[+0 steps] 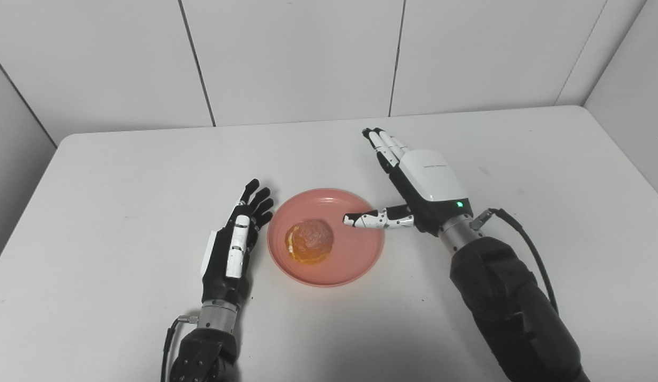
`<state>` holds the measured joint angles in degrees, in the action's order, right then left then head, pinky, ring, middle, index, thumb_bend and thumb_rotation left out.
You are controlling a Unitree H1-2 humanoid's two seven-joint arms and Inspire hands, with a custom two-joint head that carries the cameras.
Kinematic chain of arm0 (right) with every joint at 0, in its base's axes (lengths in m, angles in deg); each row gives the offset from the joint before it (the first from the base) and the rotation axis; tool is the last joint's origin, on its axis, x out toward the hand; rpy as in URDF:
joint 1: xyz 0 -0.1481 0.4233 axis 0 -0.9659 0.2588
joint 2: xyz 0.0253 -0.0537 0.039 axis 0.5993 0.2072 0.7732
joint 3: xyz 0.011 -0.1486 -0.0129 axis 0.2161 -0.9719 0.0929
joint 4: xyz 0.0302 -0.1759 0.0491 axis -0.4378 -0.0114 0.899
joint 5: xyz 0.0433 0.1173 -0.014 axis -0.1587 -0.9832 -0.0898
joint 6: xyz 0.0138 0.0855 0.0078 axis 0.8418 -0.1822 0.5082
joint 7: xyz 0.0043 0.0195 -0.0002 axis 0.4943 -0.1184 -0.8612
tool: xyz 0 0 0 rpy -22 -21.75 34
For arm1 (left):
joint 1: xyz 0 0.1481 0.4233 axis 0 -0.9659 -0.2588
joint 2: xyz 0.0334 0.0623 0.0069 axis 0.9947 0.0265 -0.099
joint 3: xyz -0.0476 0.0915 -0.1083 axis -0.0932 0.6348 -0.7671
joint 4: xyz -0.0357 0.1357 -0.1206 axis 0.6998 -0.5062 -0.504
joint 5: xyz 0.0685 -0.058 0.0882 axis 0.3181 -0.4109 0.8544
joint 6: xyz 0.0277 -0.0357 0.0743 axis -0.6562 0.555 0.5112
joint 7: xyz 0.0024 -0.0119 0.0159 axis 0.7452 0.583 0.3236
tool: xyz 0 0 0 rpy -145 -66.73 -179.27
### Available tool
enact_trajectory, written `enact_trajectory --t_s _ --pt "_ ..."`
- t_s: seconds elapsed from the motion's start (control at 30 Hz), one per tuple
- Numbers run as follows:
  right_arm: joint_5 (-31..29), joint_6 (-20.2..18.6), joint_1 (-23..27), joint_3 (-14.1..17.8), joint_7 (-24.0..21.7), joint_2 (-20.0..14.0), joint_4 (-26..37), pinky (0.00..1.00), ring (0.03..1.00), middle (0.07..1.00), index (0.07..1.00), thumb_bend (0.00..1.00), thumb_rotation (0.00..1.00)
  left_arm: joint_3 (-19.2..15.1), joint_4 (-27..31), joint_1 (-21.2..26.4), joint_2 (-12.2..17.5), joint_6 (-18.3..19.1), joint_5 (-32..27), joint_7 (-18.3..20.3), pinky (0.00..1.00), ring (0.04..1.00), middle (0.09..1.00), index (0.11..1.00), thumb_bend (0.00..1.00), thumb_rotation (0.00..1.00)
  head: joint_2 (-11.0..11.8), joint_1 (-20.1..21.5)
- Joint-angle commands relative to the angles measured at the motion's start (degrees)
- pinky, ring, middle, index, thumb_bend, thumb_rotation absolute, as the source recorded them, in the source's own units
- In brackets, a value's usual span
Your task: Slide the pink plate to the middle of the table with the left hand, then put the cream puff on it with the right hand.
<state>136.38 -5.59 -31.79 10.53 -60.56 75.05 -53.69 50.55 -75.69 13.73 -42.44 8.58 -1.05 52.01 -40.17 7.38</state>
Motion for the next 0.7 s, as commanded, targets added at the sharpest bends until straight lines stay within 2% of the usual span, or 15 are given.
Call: enact_trajectory --t_s 0.0,0.07,0.1,0.3,0.43,0.67 --pt "-2.7 2.7 -0.1 1.6 2.8 -0.1 0.2 0.88 0.959 1.0 1.0 0.92 0.75 0.2 -5.4 -4.1 -0.1 -0.4 -0.1 0.3 0.89 0.895 0.905 0.902 0.39 1.0 -0.1 0.0" --pt "-4.7 2.9 -1.2 2.6 4.1 0.0 -0.3 0.87 0.963 1.0 1.0 0.91 0.79 0.2 -5.4 -4.1 0.0 -0.6 -0.1 0.3 0.89 0.896 0.906 0.902 0.39 1.0 -0.1 0.0" --pt "-6.0 3.3 -2.1 3.3 5.5 0.3 -0.7 0.83 0.954 1.0 1.0 0.9 0.83 0.2 -5.4 -4.0 0.0 -0.8 -0.1 0.3 0.89 0.895 0.905 0.901 0.39 1.0 -0.1 0.0" --pt "-16.2 6.5 -8.2 8.5 12.6 3.9 -1.8 0.77 0.938 1.0 1.0 0.86 0.96 -0.1 -4.7 -4.1 0.3 -0.3 -0.7 0.6 0.9 0.9 0.91 0.904 0.4 1.0 -0.1 0.1" --pt "-21.6 8.1 -11.8 10.6 15.2 6.0 -1.2 0.87 0.963 1.0 1.0 0.75 1.0 -0.5 -4.1 -4.3 0.4 -0.2 -1.2 0.6 0.91 0.905 0.915 0.909 0.4 1.0 0.0 0.3" --pt "-33.0 9.6 -15.5 12.9 14.3 8.7 -3.7 0.93 0.976 1.0 1.0 0.68 1.0 -1.0 -3.2 -5.3 0.9 0.0 -2.1 1.0 0.95 0.94 0.944 0.946 0.42 1.0 -0.2 -0.7"
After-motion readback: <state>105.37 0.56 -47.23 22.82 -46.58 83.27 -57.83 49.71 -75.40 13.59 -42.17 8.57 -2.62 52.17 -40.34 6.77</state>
